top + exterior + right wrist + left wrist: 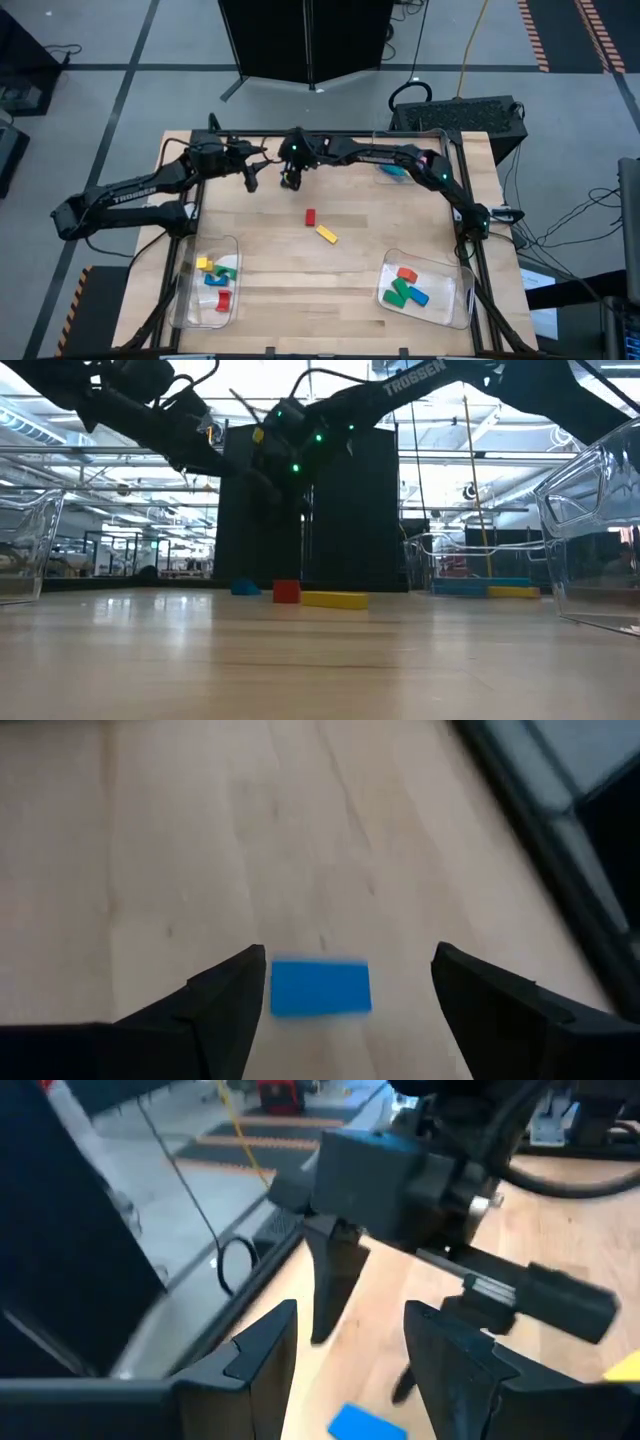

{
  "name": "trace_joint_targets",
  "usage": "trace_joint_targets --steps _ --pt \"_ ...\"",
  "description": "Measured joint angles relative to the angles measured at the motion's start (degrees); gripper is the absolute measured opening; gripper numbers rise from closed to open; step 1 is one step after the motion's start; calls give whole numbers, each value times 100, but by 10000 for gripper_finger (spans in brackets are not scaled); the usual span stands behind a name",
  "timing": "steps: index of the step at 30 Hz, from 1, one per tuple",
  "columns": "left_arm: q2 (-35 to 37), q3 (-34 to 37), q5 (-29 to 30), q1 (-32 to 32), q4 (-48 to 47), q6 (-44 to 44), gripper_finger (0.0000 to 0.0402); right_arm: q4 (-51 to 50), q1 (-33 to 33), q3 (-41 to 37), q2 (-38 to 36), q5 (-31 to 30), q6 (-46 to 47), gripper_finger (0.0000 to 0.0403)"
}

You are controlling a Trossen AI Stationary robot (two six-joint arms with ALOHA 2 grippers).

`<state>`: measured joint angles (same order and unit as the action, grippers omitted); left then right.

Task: Sort blocks by size
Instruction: Put the red triangle block into the bottom right transparent bin

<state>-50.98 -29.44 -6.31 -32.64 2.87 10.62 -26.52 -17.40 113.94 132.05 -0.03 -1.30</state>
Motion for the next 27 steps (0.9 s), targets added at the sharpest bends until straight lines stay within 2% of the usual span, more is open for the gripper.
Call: trace_joint_targets --steps 5,10,15,19,21,23,25,27 --pt "-181 -12 33 -55 -272 -954 187 -992 -19 1 33 -7 -31 279" --pt "-913 -8 35 18 -306 -1608 187 -1718 -27 12 -198 -3 -97 279" --pt "-1759 -8 40 149 204 -1935 187 -2510 -29 7 -393 4 -340 279" --pt "-2080 -7 47 277 409 -1936 187 -3221 -45 5 -602 58 -541 279" --pt "-2111 -6 51 325 369 -1936 187 -3232 -45 -148 -698 260 -675 279" --pt "-2114 -6 50 356 355 -1927 187 -2968 -17 -543 -830 772 -832 279" --pt "-2072 -6 50 376 224 -1913 187 -2498 39 -1095 -971 1313 -876 279" --pt "-2002 -4 50 391 82 -1883 187 -2098 155 -1741 -1102 1506 -715 279"
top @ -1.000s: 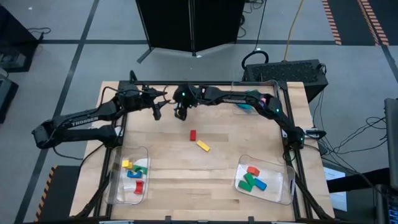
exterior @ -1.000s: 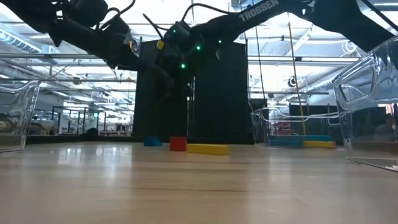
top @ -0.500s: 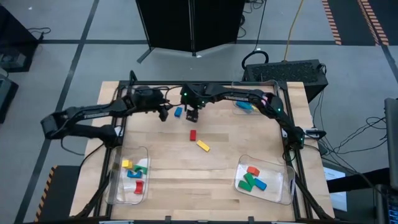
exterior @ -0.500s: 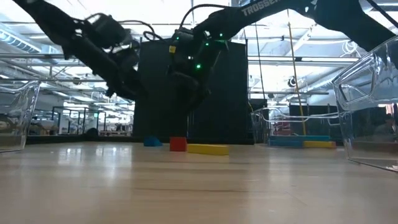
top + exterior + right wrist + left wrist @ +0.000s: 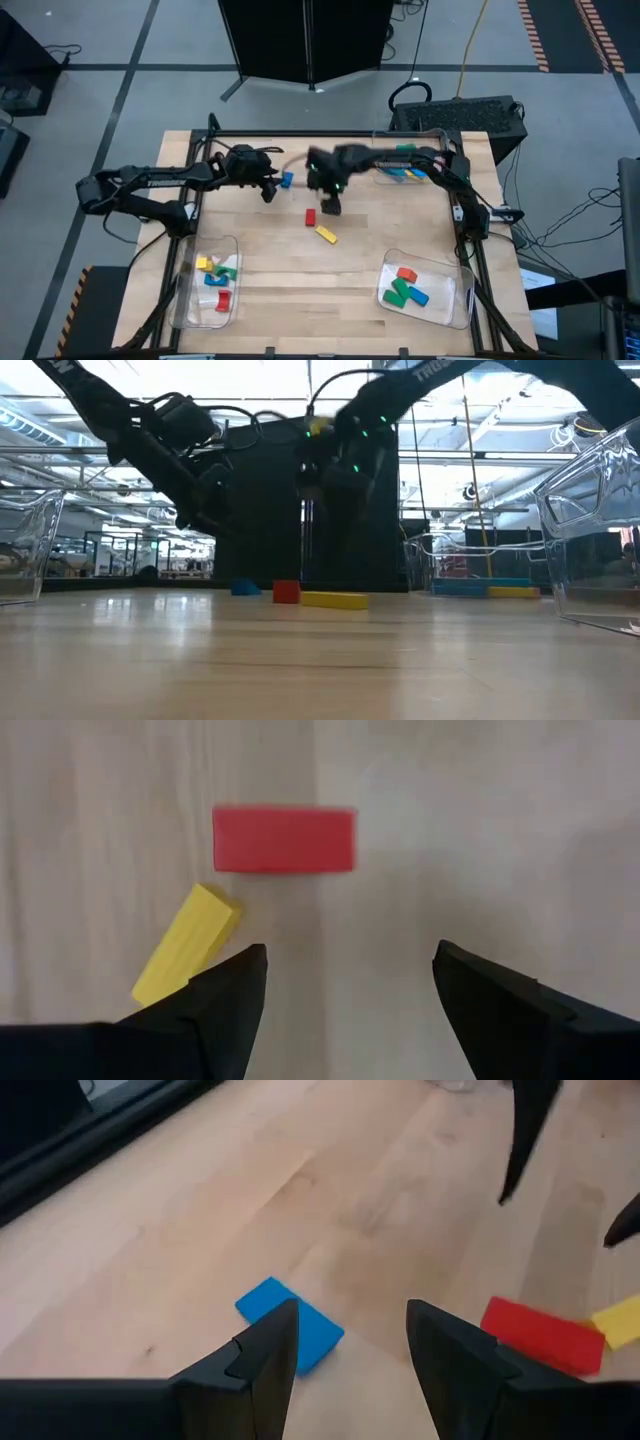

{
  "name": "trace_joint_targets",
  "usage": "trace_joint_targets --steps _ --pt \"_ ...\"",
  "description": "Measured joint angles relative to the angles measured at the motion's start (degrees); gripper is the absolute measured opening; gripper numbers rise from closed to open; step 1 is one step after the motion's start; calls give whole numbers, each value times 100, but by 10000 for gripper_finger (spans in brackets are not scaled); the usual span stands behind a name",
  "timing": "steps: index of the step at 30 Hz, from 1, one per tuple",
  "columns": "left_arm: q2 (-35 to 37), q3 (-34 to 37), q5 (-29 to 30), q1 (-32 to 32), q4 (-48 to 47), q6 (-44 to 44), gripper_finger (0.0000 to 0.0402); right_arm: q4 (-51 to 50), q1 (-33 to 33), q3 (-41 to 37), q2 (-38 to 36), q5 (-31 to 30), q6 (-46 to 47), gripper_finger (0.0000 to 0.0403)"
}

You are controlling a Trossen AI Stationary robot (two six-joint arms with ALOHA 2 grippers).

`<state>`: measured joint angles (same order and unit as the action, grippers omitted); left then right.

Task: Sort blocks by size
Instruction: Put the red triangle block into the bottom right transparent bin

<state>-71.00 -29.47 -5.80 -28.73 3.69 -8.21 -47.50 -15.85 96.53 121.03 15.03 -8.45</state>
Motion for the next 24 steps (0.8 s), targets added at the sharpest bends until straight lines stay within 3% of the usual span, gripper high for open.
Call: trace_joint_targets --steps 4,7,17,24 --pt "173 2 4 36 -287 292 187 962 298 -1133 -309 -318 679 279" --pt "280 2 4 44 -253 407 187 1360 585 -1542 -530 -700 1325 279" --pt "332 2 5 63 -49 705 187 1563 1510 -1618 -609 -1799 2405 279" --pt "332 2 6 141 392 1203 187 1627 1796 -1618 -585 -1972 2846 279"
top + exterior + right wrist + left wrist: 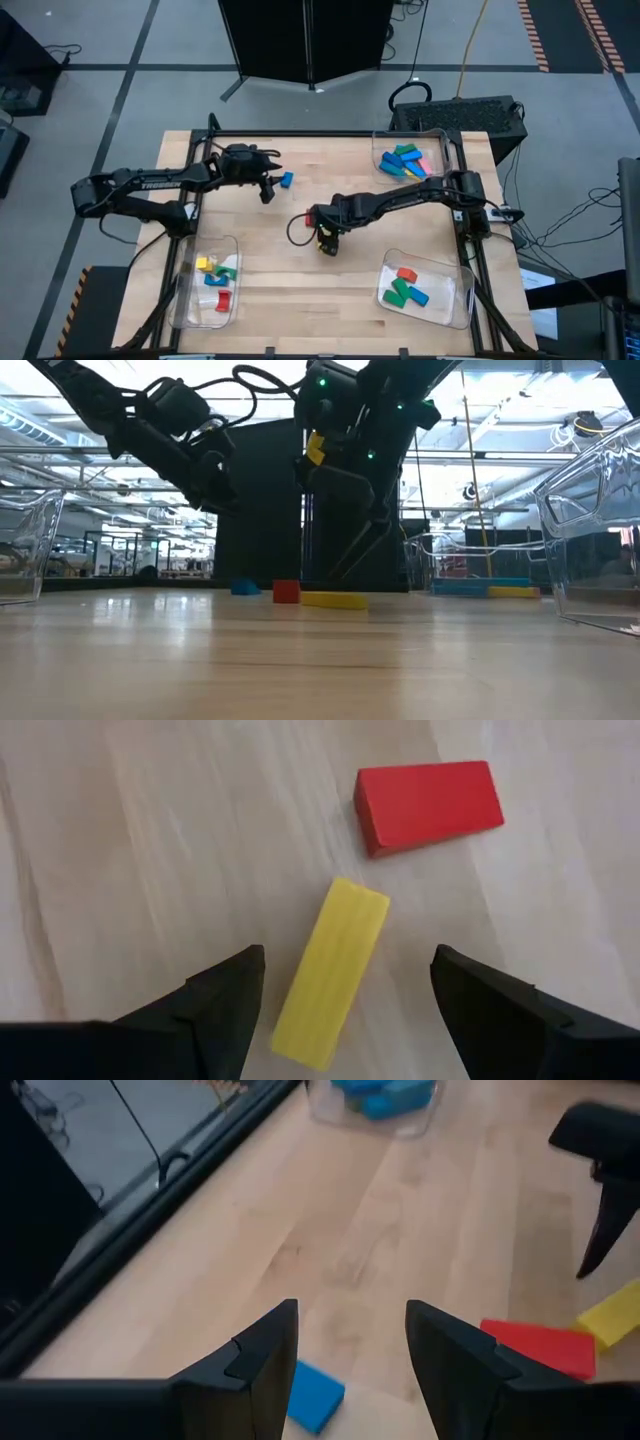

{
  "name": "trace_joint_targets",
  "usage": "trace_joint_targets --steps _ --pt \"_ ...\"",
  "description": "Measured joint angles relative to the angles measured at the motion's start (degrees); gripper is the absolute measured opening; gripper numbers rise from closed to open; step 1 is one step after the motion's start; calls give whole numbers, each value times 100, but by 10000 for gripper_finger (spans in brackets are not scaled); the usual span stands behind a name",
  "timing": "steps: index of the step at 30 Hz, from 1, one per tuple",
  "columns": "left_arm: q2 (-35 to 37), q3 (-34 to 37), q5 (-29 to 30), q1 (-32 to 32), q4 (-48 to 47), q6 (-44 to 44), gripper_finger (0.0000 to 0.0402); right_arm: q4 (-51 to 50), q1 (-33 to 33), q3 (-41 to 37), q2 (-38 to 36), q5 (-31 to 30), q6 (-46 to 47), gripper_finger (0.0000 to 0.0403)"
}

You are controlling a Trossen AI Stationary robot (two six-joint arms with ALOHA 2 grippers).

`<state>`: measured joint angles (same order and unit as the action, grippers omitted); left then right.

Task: Sort blocks by size
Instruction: Put the red triangle block into the bottom right transparent bin

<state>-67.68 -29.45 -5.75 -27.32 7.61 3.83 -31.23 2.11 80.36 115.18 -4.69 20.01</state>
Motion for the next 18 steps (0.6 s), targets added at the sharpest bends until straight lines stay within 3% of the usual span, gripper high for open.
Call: trace_joint_targets --steps 10,18 --pt "7 -2 -80 10 -6 10 187 22 15 0 51 -592 26 279" --pt "540 -2 -567 10 -646 356 187 -67 70 2 -113 -243 -304 279"
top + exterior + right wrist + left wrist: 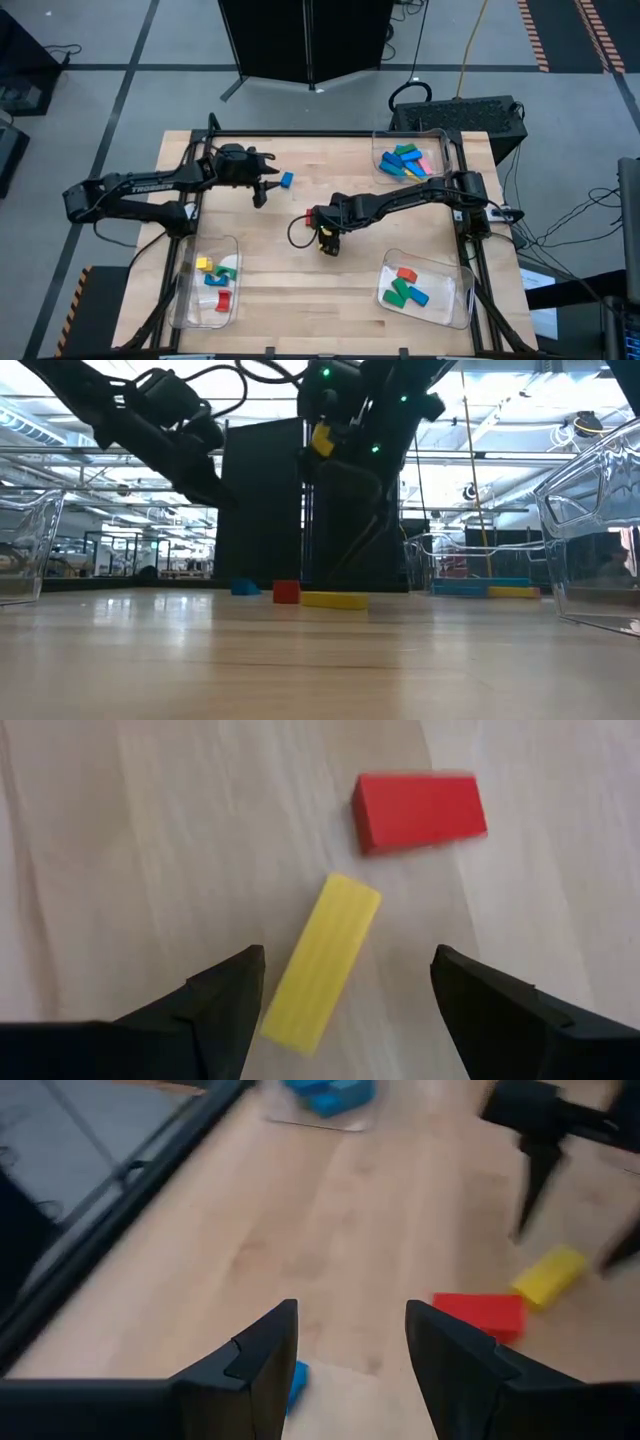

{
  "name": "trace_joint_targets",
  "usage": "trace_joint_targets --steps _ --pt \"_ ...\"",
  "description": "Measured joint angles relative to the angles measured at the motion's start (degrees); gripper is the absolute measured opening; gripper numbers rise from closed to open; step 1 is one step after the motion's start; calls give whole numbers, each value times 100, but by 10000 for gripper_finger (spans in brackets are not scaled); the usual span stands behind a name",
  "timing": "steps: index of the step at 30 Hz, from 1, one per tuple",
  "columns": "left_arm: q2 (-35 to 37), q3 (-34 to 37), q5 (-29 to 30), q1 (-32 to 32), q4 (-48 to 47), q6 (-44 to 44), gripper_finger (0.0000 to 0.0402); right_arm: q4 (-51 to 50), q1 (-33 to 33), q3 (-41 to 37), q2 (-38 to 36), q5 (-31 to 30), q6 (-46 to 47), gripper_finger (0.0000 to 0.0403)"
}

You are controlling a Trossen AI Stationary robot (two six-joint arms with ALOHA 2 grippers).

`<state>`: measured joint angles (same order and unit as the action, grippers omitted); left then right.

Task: Sort blocks by size
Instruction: Put the red triangle block into the bottom right transparent bin

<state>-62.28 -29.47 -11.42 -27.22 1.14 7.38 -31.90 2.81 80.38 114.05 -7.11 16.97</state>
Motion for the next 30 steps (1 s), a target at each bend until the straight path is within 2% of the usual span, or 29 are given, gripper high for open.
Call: trace_joint_targets --steps 6,8,12,18,21,27,30 --pt "153 0 -515 238 -208 64 187 -343 -7 -2 -267 243 20 279" --pt "110 0 -530 411 -173 148 187 -265 -2 2 -301 439 11 279" --pt "-103 0 -529 789 118 224 187 -246 0 0 -301 444 -16 279" --pt "-223 0 -140 1137 254 322 187 945 -144 0 -39 450 -481 276" --pt "-172 2 -127 1238 219 321 187 1177 -298 2 99 414 -555 264" --pt "-200 0 -154 1482 109 435 187 925 -363 2 96 3 -551 224" --pt "-225 0 122 1553 129 509 187 818 -359 -5 68 -16 -540 206"
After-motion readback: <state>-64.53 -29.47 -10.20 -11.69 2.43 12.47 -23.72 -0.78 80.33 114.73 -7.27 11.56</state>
